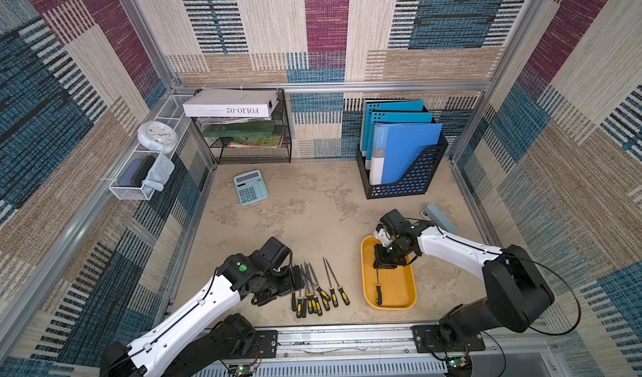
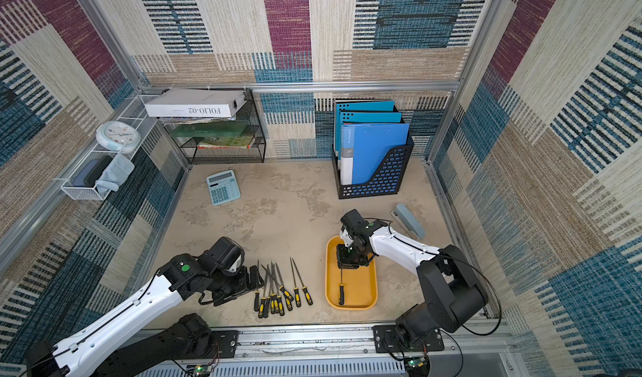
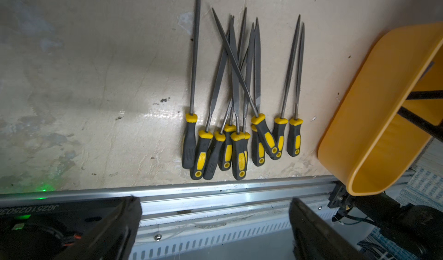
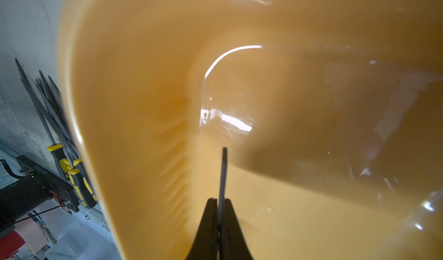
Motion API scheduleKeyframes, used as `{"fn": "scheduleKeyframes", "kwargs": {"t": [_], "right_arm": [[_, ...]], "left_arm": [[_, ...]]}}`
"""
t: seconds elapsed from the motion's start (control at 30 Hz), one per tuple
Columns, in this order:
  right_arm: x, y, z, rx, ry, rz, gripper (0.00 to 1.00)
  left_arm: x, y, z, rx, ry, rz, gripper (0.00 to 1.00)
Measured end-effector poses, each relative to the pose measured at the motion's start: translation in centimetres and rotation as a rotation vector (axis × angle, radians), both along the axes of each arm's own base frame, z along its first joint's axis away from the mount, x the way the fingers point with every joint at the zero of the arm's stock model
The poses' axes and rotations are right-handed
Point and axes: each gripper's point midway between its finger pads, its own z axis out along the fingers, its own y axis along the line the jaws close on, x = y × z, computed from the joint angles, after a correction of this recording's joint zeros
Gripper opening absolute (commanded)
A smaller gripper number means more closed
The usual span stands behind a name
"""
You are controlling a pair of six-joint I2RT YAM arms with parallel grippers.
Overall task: Put the file tool into the storage box
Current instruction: Place the file tool in the storage box, then pick up the file tool from the center of the board.
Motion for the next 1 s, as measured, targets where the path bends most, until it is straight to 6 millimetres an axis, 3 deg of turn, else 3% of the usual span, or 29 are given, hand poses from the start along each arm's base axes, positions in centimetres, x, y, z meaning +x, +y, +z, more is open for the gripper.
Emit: {"fn": "scheduleKeyframes", "kwargs": {"t": [0.27,0.47,0.8,1.0], "right_arm": [[-0.4,-0.2,-0.9,-0.007,0.012,-0.003,0.27],[0.1,0.0,0.1,0.005,-0.014,-0.004,0.41],[2.1,1.0,4.9,0.053,-0.124,-0.005,0.40],[2.5,1.2,5.5,0.058,-0.135,0.002,0.38]], "left_arm": [[-0.5,0.6,-1.6,0.030,0.043,0.033,1.00],[-0.6,0.9,-2.8,0.063,0.069,0.052,0.95],[-0.5,0.8,-6.0,0.148,0.176,0.058,0.68],[0.1,0.4,-7.5,0.182,0.213,0.042,0.54]]}}
